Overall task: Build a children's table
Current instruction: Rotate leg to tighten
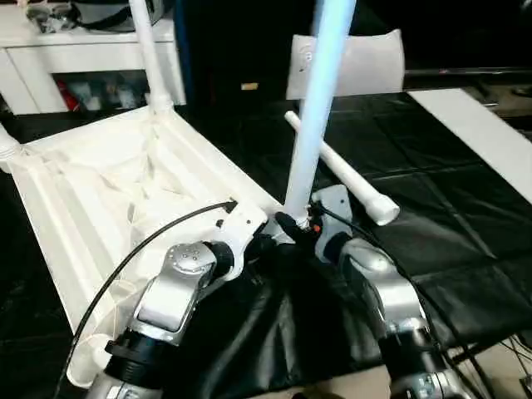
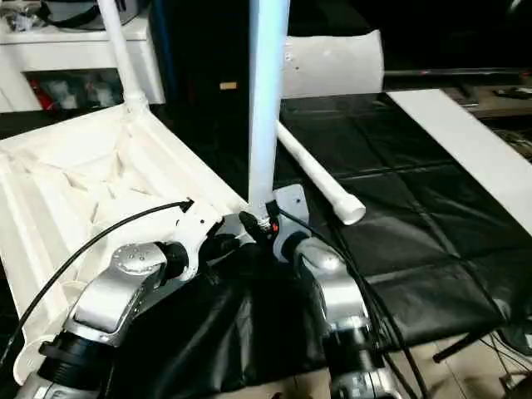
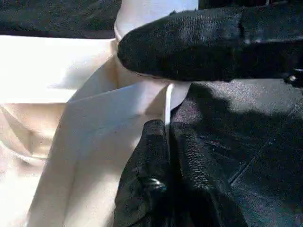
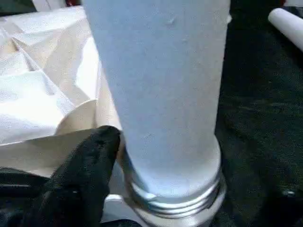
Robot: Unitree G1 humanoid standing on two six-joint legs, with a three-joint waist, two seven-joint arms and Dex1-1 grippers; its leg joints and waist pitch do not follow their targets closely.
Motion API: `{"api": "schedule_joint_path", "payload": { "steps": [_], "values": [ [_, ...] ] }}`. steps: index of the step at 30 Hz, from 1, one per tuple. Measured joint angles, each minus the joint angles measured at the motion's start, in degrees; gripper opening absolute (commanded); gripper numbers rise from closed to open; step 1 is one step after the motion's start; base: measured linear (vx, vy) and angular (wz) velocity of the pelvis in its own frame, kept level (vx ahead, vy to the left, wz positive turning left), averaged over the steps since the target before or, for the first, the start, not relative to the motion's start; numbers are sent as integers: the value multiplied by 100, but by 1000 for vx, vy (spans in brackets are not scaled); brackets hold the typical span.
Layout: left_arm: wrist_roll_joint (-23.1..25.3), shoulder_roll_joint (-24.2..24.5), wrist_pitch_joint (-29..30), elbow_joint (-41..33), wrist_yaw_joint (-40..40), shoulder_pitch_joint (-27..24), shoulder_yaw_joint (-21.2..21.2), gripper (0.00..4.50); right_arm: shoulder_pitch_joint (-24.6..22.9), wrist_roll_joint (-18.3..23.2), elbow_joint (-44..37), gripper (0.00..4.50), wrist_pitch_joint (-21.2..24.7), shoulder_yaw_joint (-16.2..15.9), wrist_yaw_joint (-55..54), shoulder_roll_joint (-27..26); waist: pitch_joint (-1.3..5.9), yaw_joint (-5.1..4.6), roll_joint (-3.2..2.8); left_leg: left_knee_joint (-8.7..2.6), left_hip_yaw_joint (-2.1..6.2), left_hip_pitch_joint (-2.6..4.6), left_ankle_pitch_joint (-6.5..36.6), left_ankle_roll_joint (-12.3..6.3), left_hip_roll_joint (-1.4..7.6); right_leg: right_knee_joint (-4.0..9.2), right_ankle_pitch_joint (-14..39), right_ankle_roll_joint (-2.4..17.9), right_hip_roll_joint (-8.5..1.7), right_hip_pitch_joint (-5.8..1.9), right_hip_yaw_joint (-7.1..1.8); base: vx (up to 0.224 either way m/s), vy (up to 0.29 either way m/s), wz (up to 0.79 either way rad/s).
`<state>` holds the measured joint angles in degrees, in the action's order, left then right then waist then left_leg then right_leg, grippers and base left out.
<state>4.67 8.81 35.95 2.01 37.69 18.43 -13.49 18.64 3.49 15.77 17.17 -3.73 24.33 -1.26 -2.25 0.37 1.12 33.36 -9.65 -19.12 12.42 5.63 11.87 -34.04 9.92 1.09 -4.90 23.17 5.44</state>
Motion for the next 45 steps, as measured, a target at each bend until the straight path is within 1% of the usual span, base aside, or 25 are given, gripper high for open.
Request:
{"api": "schedule_joint_path", "payload": {
  "steps": [4, 5, 9, 11, 15, 16, 19, 21, 22, 23, 28, 30, 32, 33, 34, 35, 40, 43, 44, 45],
  "values": [
    [-123, 342, -159, -29, 376, 3, -59, 0, -201, 81, -165, 393, -180, -107, 484, 230, -4, 7, -6, -5, -1, 0, 0, 0, 0, 4, 2, 0, 1, 1, 0, 0, 0, 0],
    [-155, 479, -269, -19, 515, 3, -100, 0, -242, 127, -183, 419, -231, -116, 663, 315, -5, 13, -7, -4, 0, 0, 0, 0, 0, 3, 2, 0, 1, 1, 0, 0, 0, 0],
    [-254, 931, -723, 144, 1032, 41, -173, 0, -300, 360, -246, 446, -357, -241, 1443, 765, -15, 54, -22, -1, -1, 2, -2, 3, -1, -1, -2, 5, 1, 1, 0, 0, 0, 0],
    [-277, 1136, -950, 255, 1302, 88, -191, 0, -297, 466, -389, 446, -425, -274, 1862, 995, -16, 87, -24, -1, -1, 4, -6, 10, 1, -7, -4, 8, 2, 0, 0, 0, 0, 0],
    [-343, 1631, -1472, 496, 2011, 222, -330, 0, -273, 696, -624, 446, -454, -399, 2721, 1462, -16, 190, -24, 2, -2, 7, -8, 12, 2, -7, 5, -8, 4, -6, 0, 0, 0, 0],
    [-362, 1757, -1651, 568, 2195, 244, -381, 0, -252, 743, -646, 446, -454, -471, 2944, 1574, -16, 212, -25, 6, -2, 6, -8, 12, 2, -7, 3, -4, 3, -8, -1, 0, 0, 0],
    [-402, 1999, -2115, 883, 2726, 415, -489, 0, -156, 814, -651, 446, -453, -602, 3556, 1940, -15, 269, -23, 18, -2, 5, -8, 12, -1, -7, -3, 5, 0, -14, -3, 0, 0, 0],
    [-439, 2055, -2282, 1033, 2939, 484, -494, 0, -67, 818, -634, 446, -455, -643, 3830, 2046, -13, 293, -20, 19, -3, 6, -8, 12, -1, -8, -9, 14, -1, -17, -4, 0, 0, 0],
    [-480, 2116, -2401, 1166, 3150, 561, -523, 0, 3, 837, -600, 446, -463, -714, 4039, 2158, -13, 312, -20, 18, -3, 6, -8, 12, -1, -8, -9, 14, -1, -16, -4, 0, 0, 0],
    [-497, 2147, -2491, 1257, 3278, 608, -544, 0, 32, 860, -591, 429, -471, -750, 4170, 2223, -13, 326, -19, 18, -4, 6, -8, 11, 0, -9, -8, 14, -1, -16, -3, 0, 0, 0],
    [-511, 2262, -2895, 1650, 3839, 862, -666, 0, 296, 941, -339, 372, -446, -898, 4744, 2414, -12, 354, -16, 19, -7, 4, -8, 11, -1, -11, -8, 14, -4, -16, -2, 0, 0, 0],
    [-513, 2276, -3004, 1728, 3982, 915, -712, 0, 398, 939, -239, 365, -430, -974, 4886, 2454, -11, 363, -14, 18, -9, 4, -8, 11, -1, -11, -8, 14, -5, -16, -2, 0, 0, 0],
    [-530, 2266, -3075, 1760, 4091, 939, -756, 0, 481, 934, -112, 340, -441, -1030, 5010, 2458, -10, 394, -13, 19, -11, 3, -8, 11, -1, -12, -8, 14, -5, -15, -2, 0, 0, 0],
    [-540, 2255, -3111, 1767, 4121, 945, -777, 0, 491, 933, -81, 340, -453, -1046, 5049, 2458, -10, 417, -13, 19, -13, 3, -8, 11, -1, -12, -8, 14, -6, -15, -2, 0, 0, 0],
    [-554, 2238, -3154, 1802, 4172, 956, -793, 0, 540, 933, 11, 323, -490, -1075, 5115, 2457, -10, 439, -13, 19, -15, 3, -8, 11, 0, -13, -8, 14, -6, -14, -2, 0, 0, 0],
    [-554, 2230, -3184, 1811, 4193, 968, -814, 0, 570, 931, 49, 323, -498, -1080, 5127, 2457, -10, 457, -13, 19, -16, 4, -8, 11, 0, -14, -8, 14, -6, -14, -2, 0, 0, 0],
    [-500, 2143, -3329, 1931, 4078, 997, -819, 0, 672, 919, 167, 266, -668, -1095, 5159, 2457, -9, 488, -12, 27, -18, 6, -9, 10, -2, -21, -8, 14, -13, -20, -2, 0, 0, 0],
    [-495, 2062, -3290, 1959, 3947, 985, -773, 0, 675, 910, 242, 266, -683, -1079, 5146, 2457, -10, 495, -10, 38, -21, 8, -15, 0, -7, -33, -7, 13, -28, -23, -2, 0, 0, 0],
    [-499, 2042, -3254, 1957, 3910, 973, -760, 44, 675, 891, 246, 257, -700, -1074, 5126, 2460, -11, 494, -8, 45, -21, 7, -17, -2, -7, -36, -7, 12, -31, -28, -3, 0, 0, 0],
    [-507, 2032, -3240, 1954, 3884, 954, -745, 55, 675, 862, 247, 257, -732, -1074, 5115, 2460, -10, 494, -7, 48, -20, 7, -17, -3, -6, -36, -4, 6, -32, -29, -4, 0, 0, 0]
  ]
}}
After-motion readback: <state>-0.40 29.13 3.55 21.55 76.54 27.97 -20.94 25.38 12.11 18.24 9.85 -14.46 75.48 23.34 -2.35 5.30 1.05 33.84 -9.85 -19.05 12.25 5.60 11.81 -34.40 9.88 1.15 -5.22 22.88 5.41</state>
